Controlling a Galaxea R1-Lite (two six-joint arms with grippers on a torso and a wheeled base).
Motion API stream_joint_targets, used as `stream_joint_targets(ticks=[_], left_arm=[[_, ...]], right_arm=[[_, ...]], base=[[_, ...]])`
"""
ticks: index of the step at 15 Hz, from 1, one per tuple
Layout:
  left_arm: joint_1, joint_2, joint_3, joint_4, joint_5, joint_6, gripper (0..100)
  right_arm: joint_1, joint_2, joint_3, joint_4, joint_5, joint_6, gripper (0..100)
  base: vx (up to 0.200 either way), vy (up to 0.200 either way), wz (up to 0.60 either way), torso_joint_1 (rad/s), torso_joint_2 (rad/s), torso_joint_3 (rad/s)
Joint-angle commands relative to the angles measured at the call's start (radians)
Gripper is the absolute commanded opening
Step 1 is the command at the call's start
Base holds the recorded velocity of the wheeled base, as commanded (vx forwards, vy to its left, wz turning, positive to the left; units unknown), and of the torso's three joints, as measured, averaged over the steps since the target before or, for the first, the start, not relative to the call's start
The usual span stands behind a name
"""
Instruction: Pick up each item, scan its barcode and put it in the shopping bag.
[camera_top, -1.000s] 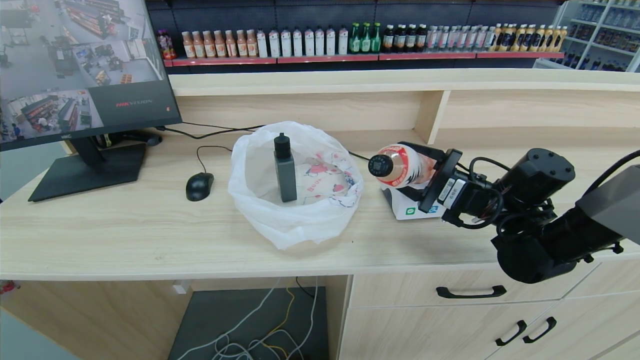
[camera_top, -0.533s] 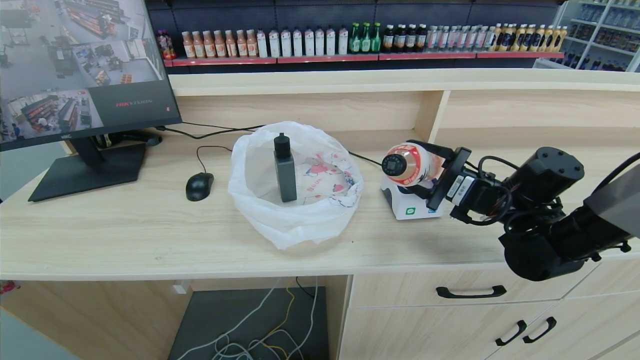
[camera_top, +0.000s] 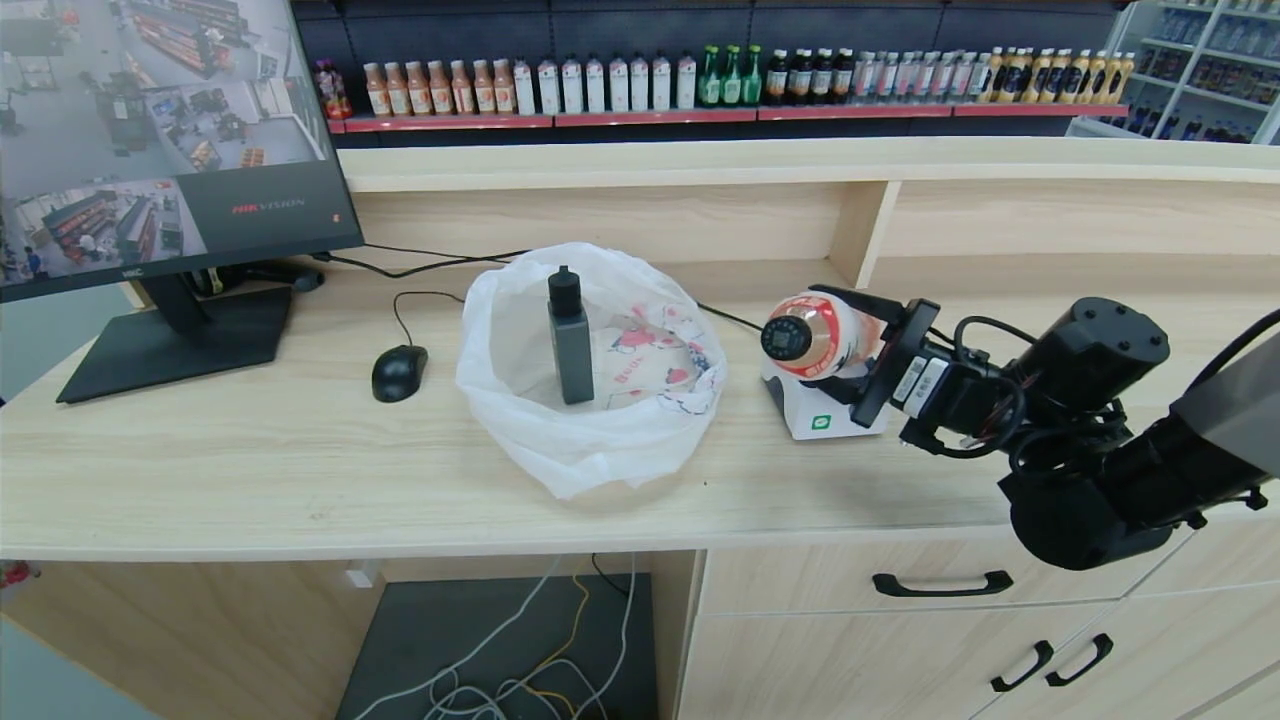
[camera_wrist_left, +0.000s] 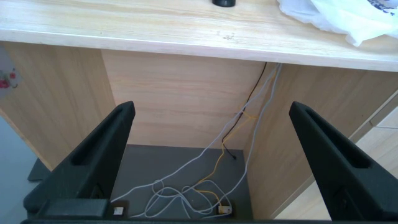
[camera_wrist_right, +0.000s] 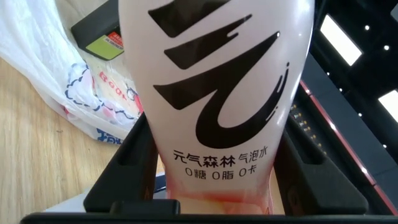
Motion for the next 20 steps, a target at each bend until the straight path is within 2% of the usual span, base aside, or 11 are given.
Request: stream_joint_targets(ticks=[1,4,12,15,17,20], left_arm=[[0.000,0.000,0.000,0.000,0.001,-0.001,100],[0.000,0.000,0.000,0.000,0.001,0.001,100],[0.000,0.000,0.000,0.000,0.001,-0.001,100],[0.000,0.000,0.000,0.000,0.001,-0.001,100],[0.000,0.000,0.000,0.000,0.001,0.001,100],[0.000,0.000,0.000,0.000,0.001,-0.001,100]], right_arm=[[0.002,-0.023,0.024,-0.001,0.000,0.001,0],[0.001,-0.061,0.027,-0.001,-0.009,0.035,0],[0.022,-0.176,0.055,-0.001,-0.144,0.127,0],[0.025,-0.259,0.111,-0.001,-0.256,0.205,0],[0.031,-0.293,0.134,-0.001,-0.279,0.242,0],[0.074,-0.324,0.177,-0.001,-0.413,0.344,0]], base=[[0.000,0.000,0.00,0.000,0.00,0.000],[0.000,0.000,0.00,0.000,0.00,0.000],[0.000,0.000,0.00,0.000,0.00,0.000],[0.000,0.000,0.00,0.000,0.00,0.000],[0.000,0.000,0.00,0.000,0.00,0.000],[0.000,0.000,0.00,0.000,0.00,0.000]])
